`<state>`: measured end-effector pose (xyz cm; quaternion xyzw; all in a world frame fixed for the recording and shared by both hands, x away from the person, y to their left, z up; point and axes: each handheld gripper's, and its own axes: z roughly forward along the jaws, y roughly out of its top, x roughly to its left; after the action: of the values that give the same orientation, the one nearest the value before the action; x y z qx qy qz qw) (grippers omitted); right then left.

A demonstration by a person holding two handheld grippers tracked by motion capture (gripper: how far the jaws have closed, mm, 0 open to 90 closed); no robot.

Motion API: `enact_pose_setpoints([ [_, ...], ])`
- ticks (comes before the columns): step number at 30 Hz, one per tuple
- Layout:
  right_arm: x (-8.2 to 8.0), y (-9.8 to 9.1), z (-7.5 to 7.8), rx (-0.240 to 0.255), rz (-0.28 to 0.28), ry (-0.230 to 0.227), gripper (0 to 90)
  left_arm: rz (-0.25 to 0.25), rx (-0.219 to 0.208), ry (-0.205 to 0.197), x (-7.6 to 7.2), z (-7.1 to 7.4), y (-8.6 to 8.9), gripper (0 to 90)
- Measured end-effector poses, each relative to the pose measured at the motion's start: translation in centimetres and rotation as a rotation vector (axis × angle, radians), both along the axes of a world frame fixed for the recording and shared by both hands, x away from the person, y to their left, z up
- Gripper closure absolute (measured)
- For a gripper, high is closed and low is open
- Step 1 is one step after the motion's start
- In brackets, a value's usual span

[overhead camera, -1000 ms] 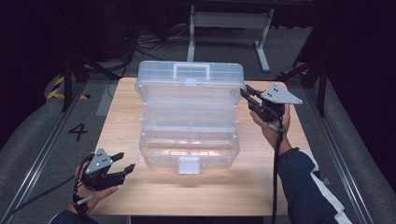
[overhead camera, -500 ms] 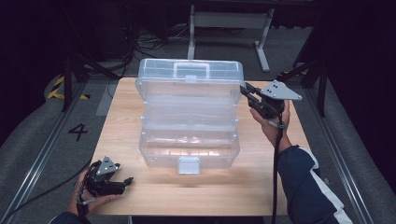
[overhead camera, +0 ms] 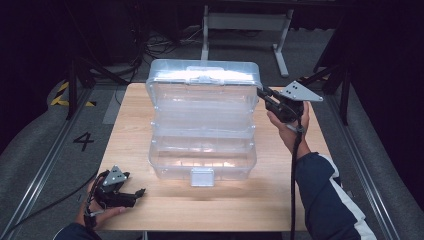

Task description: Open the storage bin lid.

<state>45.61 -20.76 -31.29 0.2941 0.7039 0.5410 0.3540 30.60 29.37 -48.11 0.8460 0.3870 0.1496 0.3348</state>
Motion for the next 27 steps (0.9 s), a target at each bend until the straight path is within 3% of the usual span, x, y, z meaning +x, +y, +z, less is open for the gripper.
enact_pose_setpoints([
  [9,0.9,0.1,0.2,0.014,-0.009,0.012,80.7,0.000,0.001,0.001,0.0,0.0,0.0,15.9],
  [23,3.1,-0.1,0.6,0.069,0.002,0.074,81.9,-0.004,-0.003,0.003,-0.3,0.0,0.1,16.4],
  [27,3.8,-0.1,0.7,0.063,0.004,0.081,82.1,0.004,-0.006,0.011,-0.4,0.0,0.0,16.3],
])
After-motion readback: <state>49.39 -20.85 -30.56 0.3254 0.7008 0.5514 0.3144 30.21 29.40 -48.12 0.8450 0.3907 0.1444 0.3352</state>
